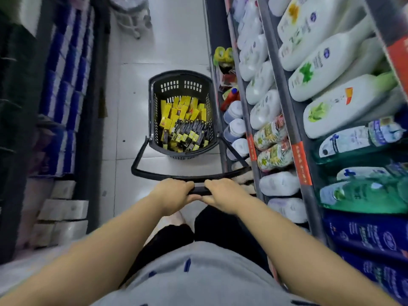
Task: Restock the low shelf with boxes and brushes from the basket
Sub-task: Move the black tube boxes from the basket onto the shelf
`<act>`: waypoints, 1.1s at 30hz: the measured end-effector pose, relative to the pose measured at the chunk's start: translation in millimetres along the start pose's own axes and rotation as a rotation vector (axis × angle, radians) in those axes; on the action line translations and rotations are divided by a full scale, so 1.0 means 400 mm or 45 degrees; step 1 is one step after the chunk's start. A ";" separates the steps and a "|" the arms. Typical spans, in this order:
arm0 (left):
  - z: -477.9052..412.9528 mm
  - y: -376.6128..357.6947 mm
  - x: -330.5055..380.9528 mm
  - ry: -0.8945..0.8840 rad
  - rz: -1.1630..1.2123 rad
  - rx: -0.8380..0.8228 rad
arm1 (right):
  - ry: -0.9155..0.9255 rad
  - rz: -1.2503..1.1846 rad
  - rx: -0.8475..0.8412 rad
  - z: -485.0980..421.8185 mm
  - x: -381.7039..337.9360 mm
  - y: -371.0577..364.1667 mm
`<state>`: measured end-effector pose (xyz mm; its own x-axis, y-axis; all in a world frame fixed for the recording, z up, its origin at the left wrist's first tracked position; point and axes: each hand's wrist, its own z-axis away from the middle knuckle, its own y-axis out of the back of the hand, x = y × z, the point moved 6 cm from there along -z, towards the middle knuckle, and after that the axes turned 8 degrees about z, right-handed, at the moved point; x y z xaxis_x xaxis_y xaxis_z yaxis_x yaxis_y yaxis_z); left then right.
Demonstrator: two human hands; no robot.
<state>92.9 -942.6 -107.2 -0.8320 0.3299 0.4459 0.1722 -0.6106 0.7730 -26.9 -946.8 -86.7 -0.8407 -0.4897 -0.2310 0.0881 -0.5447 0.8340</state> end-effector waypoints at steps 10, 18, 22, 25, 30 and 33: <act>-0.320 0.281 -0.256 -0.062 -0.180 -0.281 | -0.058 -0.390 -0.204 -0.359 0.170 0.221; -0.648 0.593 -0.394 0.064 -0.089 -0.378 | -0.070 -0.385 -0.167 -0.655 0.384 0.522; -0.766 0.697 -0.472 -0.003 -0.162 -0.385 | -0.085 -0.345 -0.165 -0.796 0.454 0.599; -0.854 0.772 -0.550 -0.109 -0.200 -0.330 | -0.105 -0.369 -0.185 -0.914 0.498 0.648; -1.043 0.933 -0.681 -0.214 -0.158 -0.286 | -0.178 -0.410 -0.131 -1.120 0.593 0.800; -1.136 1.075 -0.776 -0.207 -0.100 -0.272 | -0.210 -0.427 -0.124 -1.253 0.634 0.921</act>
<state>185.7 -1634.9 -118.2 -0.7398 0.4830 0.4685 -0.0190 -0.7110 0.7029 60.1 -1613.0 -89.3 -0.9052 -0.1617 -0.3930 -0.1630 -0.7219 0.6725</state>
